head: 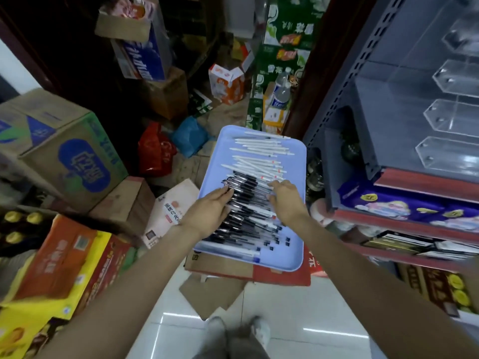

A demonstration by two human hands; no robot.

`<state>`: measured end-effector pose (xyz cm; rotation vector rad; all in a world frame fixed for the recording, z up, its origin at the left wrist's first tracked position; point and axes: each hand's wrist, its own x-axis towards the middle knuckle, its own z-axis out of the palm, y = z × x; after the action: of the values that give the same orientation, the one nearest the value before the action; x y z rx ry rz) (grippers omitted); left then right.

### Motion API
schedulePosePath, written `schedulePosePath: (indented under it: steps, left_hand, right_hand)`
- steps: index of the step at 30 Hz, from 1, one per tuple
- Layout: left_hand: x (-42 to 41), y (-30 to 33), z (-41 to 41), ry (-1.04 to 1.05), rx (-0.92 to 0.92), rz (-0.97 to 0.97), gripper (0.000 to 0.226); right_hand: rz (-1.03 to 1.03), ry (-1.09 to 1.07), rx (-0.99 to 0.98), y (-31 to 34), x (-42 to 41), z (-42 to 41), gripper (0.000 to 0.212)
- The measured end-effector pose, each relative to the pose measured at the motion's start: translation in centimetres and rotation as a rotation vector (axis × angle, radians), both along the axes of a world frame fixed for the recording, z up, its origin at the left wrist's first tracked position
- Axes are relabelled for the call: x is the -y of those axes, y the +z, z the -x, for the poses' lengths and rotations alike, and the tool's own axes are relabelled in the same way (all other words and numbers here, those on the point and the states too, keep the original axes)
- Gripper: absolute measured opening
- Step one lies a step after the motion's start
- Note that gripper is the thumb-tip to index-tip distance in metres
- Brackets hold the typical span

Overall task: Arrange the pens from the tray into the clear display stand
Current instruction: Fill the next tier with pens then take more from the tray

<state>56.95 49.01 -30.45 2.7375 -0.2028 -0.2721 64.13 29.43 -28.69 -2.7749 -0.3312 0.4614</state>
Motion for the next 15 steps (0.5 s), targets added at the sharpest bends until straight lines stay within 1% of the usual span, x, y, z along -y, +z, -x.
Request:
schedulePosePath:
  steps: [5,8,10,15]
  left_hand:
    - [-0.3,-0.6,0.2,0.032,0.035,0.068,0.05]
    - [-0.3,-0.7,0.2,0.049,0.028,0.118,0.051]
    - [-0.3,-0.7,0.2,0.063,0.034,0.153,0.05]
    - [-0.1,-0.8,0.4,0.067,0.04,0.158,0.05]
  right_hand:
    - [0.079,-0.003,0.003,-0.3,-0.3,-1.0,0.022]
    - [0.103,0.014,-0.061,-0.2,-0.4,-1.5,0.023]
    - [0.088,0.004,-0.113,0.1,-0.5,-1.8,0.021]
    - [0.004,-0.047,-0.189,0.5,-0.5,-2.0,0.012]
